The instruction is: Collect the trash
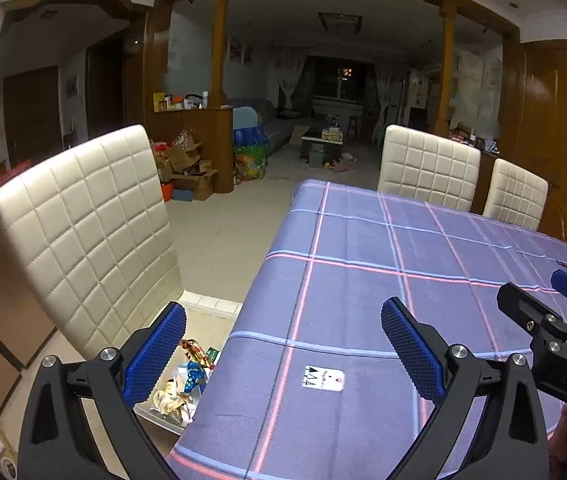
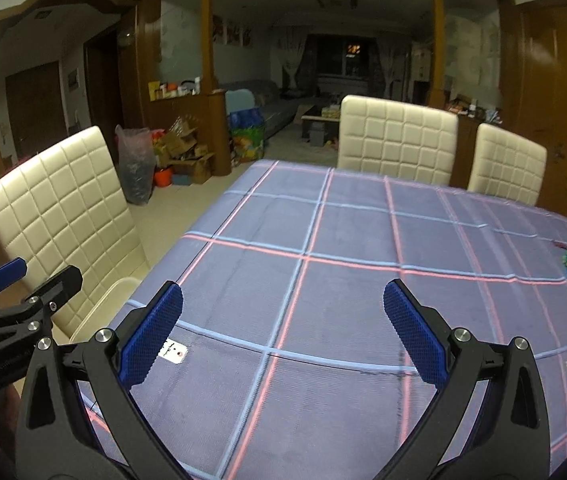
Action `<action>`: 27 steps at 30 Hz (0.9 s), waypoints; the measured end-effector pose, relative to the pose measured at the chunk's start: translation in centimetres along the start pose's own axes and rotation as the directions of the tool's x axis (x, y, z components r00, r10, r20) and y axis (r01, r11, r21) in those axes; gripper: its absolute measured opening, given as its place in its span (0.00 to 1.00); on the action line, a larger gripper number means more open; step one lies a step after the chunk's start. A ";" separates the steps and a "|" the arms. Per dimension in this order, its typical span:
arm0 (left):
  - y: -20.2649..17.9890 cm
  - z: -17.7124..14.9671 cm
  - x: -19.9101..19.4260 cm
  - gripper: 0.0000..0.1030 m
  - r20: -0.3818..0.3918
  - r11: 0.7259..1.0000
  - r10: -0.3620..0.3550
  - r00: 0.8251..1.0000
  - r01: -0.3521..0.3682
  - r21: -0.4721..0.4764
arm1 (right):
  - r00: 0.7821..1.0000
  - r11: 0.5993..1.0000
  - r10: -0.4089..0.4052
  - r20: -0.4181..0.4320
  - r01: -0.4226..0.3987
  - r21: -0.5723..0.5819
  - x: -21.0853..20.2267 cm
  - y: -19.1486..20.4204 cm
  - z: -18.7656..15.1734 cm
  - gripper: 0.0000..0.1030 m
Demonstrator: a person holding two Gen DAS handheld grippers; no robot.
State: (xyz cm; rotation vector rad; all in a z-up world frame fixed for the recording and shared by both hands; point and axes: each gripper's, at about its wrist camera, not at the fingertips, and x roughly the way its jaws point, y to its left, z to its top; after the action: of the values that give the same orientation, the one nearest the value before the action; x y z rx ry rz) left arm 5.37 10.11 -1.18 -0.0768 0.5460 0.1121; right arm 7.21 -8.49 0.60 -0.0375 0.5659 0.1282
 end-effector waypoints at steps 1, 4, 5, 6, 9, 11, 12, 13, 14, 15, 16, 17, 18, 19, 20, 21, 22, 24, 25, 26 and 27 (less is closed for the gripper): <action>0.0 -0.1 -0.5 0.93 0.009 1.000 0.018 1.000 -0.018 -0.006 | 1.000 1.000 -0.006 0.008 0.006 -0.002 -0.4 -0.1 0.0 0.96; -0.2 -0.1 -1.9 0.93 0.049 0.999 0.039 0.998 -0.038 -0.025 | 0.999 0.999 -0.033 0.034 0.034 -0.010 -1.9 -0.1 0.4 0.96; -0.3 0.0 -2.1 0.93 0.048 0.999 0.032 0.998 -0.030 -0.027 | 0.998 0.999 -0.036 0.043 0.037 -0.012 -2.3 -0.2 0.6 0.96; -0.3 0.1 -2.1 0.93 0.042 0.999 0.020 0.999 -0.019 -0.031 | 0.998 0.999 -0.039 0.052 0.040 -0.014 -2.7 -0.2 0.7 0.96; -0.4 0.2 -2.2 0.93 0.042 0.999 0.023 0.999 -0.022 -0.030 | 0.997 0.999 -0.038 0.062 0.039 -0.017 -3.3 -0.2 0.9 0.96; -0.5 0.2 -2.4 0.93 0.051 0.999 0.038 0.998 -0.037 -0.020 | 0.997 0.999 -0.042 0.058 0.043 -0.022 -3.5 -0.1 0.8 0.96; -0.5 0.1 -2.5 0.93 0.050 0.999 0.042 0.998 -0.042 -0.016 | 0.998 0.999 -0.045 0.054 0.046 -0.024 -3.5 -0.1 0.8 0.96; -0.5 0.1 -2.5 0.93 0.048 0.999 0.039 0.998 -0.038 -0.014 | 0.998 0.999 -0.047 0.050 0.048 -0.025 -3.5 0.0 0.8 0.96; -0.6 0.1 -2.6 0.93 0.047 0.999 0.031 0.998 -0.031 -0.012 | 0.998 0.999 -0.046 0.048 0.047 -0.024 -3.5 0.0 0.8 0.96; -0.6 0.1 -2.6 0.93 0.047 0.999 0.033 0.998 -0.032 -0.007 | 0.998 0.999 -0.044 0.047 0.045 -0.022 -3.5 0.0 0.7 0.96; -0.7 0.1 -2.7 0.93 0.050 0.999 0.038 0.998 -0.038 -0.002 | 0.998 0.999 -0.042 0.045 0.043 -0.020 -3.5 0.0 0.7 0.96; -0.8 0.1 -2.8 0.93 0.055 0.999 0.044 0.998 -0.044 0.004 | 0.998 0.999 -0.041 0.044 0.042 -0.018 -3.5 0.0 0.7 0.96; -0.8 0.0 -2.8 0.93 0.058 0.999 0.046 0.997 -0.046 0.005 | 0.998 0.999 -0.040 0.043 0.041 -0.017 -3.5 -0.1 0.6 0.96; -0.8 0.0 -2.9 0.93 0.059 0.999 0.044 0.997 -0.045 0.005 | 0.998 0.999 -0.039 0.041 0.039 -0.016 -3.5 -0.1 0.6 0.96; -0.8 0.0 -2.9 0.93 0.058 0.999 0.042 0.997 -0.043 0.004 | 0.999 0.999 -0.038 0.040 0.038 -0.016 -3.5 -0.1 0.6 0.96; -0.7 0.0 -2.9 0.93 0.058 0.999 0.043 0.997 -0.043 0.002 | 0.999 0.999 -0.037 0.039 0.038 -0.017 -3.5 -0.1 0.6 0.96; -0.7 -0.1 -3.0 0.93 0.059 0.999 0.045 0.997 -0.045 0.003 | 0.998 0.999 -0.038 0.040 0.039 -0.017 -3.5 -0.1 0.6 0.96; -0.7 -0.1 -3.0 0.93 0.059 0.999 0.046 0.997 -0.047 0.004 | 0.998 0.999 -0.039 0.041 0.039 -0.016 -3.5 -0.1 0.6 0.96; -0.7 -0.1 -3.0 0.93 0.060 0.999 0.047 0.997 -0.048 0.005 | 0.998 0.999 -0.039 0.041 0.040 -0.016 -3.5 0.0 0.6 0.96; -0.7 -0.1 -3.0 0.93 0.061 0.999 0.048 0.997 -0.049 0.005 | 0.998 0.999 -0.037 0.041 0.038 -0.016 -3.5 0.0 0.6 0.96; -0.7 0.0 -3.0 0.93 0.061 0.999 0.050 0.997 -0.050 0.004 | 0.998 0.999 -0.037 0.041 0.038 -0.015 -3.5 0.0 0.6 0.96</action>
State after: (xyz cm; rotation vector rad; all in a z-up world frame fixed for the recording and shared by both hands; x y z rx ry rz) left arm 2.90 9.19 0.36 -0.0541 0.4872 0.1610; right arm 4.62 -8.86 2.97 -0.0606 0.5232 0.0969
